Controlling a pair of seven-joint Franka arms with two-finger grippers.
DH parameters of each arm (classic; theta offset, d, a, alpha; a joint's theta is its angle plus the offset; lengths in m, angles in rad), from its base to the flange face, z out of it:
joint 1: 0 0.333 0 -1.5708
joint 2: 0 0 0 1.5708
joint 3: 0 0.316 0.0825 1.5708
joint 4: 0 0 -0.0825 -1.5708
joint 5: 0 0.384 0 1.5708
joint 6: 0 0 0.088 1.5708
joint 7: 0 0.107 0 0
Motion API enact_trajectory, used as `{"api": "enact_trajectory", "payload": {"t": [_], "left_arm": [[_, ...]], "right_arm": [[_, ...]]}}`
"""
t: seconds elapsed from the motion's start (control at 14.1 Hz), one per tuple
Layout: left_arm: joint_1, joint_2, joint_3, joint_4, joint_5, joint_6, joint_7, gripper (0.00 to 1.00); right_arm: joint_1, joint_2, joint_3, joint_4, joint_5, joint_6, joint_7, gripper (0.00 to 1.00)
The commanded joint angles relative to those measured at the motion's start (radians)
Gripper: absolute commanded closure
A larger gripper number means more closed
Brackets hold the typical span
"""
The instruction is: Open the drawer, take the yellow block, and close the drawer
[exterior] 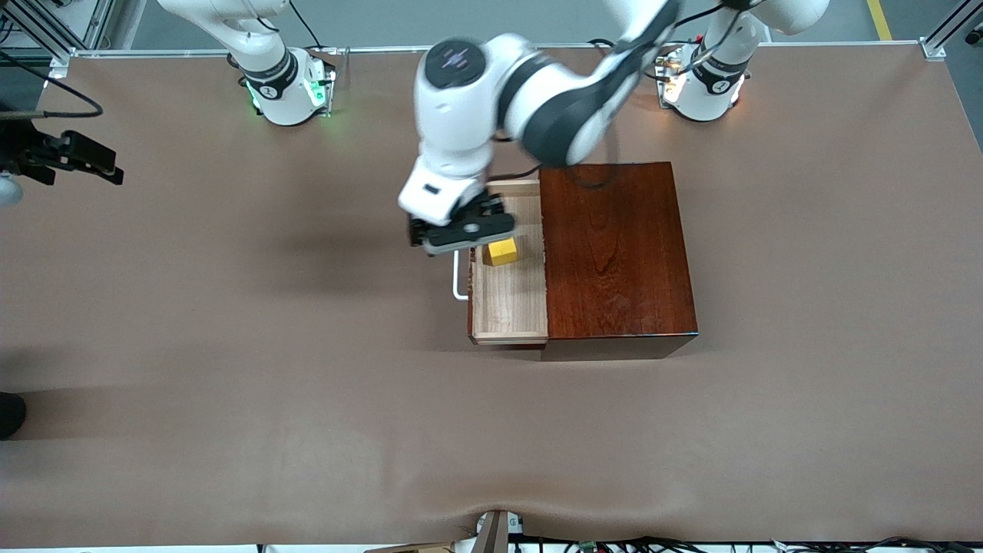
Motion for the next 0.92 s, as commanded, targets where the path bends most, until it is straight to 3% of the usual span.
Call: {"api": "enact_trajectory", "payload": {"t": [0.0, 0.21, 0.5, 0.64, 0.85], "left_arm": [[0.114, -0.13, -0.008, -0.056, -0.001, -0.141, 0.12, 0.0], [0.252, -0.198, -0.009, -0.061, -0.001, -0.219, 0.213, 0.0], [0.436, -0.25, -0.011, -0.062, -0.001, -0.319, 0.501, 0.0], [0.512, -0.282, -0.011, -0.093, -0.001, -0.341, 0.638, 0.0], [0.608, -0.384, -0.016, -0.215, -0.004, -0.341, 0.773, 0.0]], "right_arm": [[0.01, 0.057, 0.003, 0.016, -0.038, -0.006, -0.004, 0.0], [0.01, 0.089, 0.003, 0.018, -0.044, 0.002, -0.007, 0.0], [0.021, 0.106, 0.005, 0.025, -0.036, 0.045, 0.01, 0.0], [0.047, 0.109, 0.005, 0.022, -0.035, 0.041, 0.101, 0.0], [0.125, 0.109, 0.005, 0.013, -0.033, 0.034, 0.316, 0.0]]}}
